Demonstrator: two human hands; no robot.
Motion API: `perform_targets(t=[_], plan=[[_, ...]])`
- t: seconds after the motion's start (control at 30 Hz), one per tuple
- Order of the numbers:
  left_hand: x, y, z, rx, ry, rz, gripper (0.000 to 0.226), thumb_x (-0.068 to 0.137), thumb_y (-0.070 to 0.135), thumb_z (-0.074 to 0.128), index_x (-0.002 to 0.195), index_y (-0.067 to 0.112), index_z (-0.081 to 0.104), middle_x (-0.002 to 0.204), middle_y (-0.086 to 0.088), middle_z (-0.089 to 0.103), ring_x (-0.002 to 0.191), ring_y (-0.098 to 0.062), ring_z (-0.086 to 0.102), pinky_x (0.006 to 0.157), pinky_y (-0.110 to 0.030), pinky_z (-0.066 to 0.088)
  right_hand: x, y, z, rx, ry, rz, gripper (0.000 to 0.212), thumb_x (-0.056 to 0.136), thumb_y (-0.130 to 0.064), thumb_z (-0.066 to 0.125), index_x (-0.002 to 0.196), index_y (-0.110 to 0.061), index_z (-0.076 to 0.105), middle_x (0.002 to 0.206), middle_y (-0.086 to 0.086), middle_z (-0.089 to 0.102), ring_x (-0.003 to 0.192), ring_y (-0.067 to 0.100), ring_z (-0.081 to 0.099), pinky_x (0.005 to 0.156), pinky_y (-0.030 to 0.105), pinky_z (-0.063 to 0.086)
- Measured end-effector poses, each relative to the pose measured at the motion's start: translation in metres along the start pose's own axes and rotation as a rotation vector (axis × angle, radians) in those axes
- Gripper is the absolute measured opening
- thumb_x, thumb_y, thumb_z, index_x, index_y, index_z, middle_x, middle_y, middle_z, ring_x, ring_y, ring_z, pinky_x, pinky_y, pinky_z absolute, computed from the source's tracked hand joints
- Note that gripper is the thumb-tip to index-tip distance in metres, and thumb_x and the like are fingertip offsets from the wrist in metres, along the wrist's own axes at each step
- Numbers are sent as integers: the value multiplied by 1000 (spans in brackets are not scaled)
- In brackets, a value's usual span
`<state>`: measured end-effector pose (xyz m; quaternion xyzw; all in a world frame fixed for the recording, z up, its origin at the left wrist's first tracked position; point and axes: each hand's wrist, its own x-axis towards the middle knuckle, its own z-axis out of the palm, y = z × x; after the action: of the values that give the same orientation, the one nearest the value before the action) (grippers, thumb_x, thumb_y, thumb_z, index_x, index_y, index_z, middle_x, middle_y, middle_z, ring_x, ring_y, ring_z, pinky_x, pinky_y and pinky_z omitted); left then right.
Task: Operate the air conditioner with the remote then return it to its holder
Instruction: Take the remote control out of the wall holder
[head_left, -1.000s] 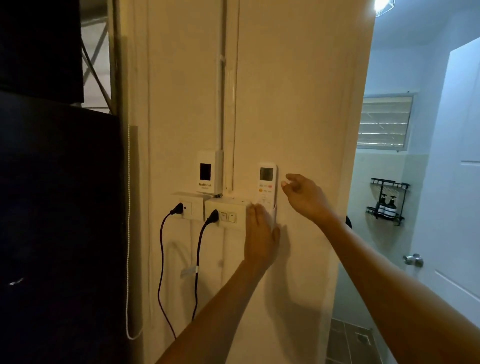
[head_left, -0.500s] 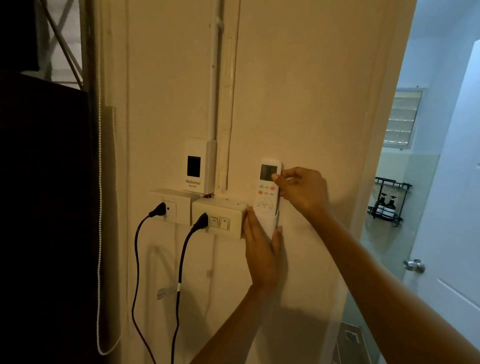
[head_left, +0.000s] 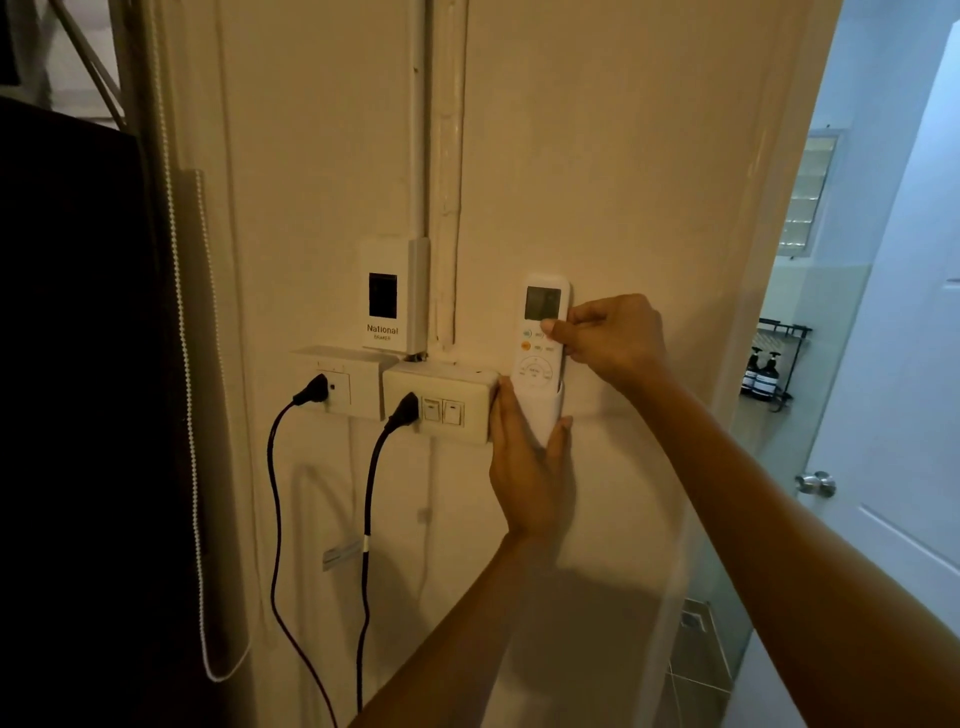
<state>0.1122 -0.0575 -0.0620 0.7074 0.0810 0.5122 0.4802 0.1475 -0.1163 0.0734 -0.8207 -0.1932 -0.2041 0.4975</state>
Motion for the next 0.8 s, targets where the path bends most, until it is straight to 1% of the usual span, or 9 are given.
perform_targets(t=[0.07,0.13,0.37,0.57,0.7,0.8], plan=[[0,-1,0,-6,2,-3,76,84,30,64,144,17,18,153,-4,26,142,-19,21,103,-21,24,-1,-2,-1,18,5,5,23,62,-44,79,50,-33,63,79,0,75,74,19,72,75,44,59],[0,0,0,-6,-1,-6,77,84,31,63,144,17,18,153,-4,26,142,-20,22,102,-22,25,-2,-3,-1,25,10,2,24,64,-41,79,50,-33,62,79,1,75,73,20,72,74,44,59],[2,-1,0,-8,-10,-1,77,84,31,63,144,16,18,152,-4,27,141,-21,24,103,-22,25,2,-5,-1,59,4,37,25,62,-35,82,47,-28,63,78,3,76,72,20,73,73,43,60],[1,0,-2,-42,-18,-12,77,84,27,65,144,18,18,152,-4,27,141,-19,23,102,-22,27,6,-6,-2,67,-19,77,20,59,-34,83,55,-26,66,79,5,76,72,22,73,75,43,59],[1,0,-2,-56,-33,-16,76,84,27,64,144,18,18,152,-3,26,141,-19,23,105,-25,27,5,-7,-2,46,19,33,20,63,-37,81,53,-30,64,84,5,76,74,22,73,74,44,59],[1,0,-3,-64,-30,-9,77,84,27,64,144,17,17,152,-3,26,141,-18,23,105,-24,25,8,-15,-7,51,21,6,20,66,-34,80,56,-28,64,84,6,75,74,22,73,75,43,59]])
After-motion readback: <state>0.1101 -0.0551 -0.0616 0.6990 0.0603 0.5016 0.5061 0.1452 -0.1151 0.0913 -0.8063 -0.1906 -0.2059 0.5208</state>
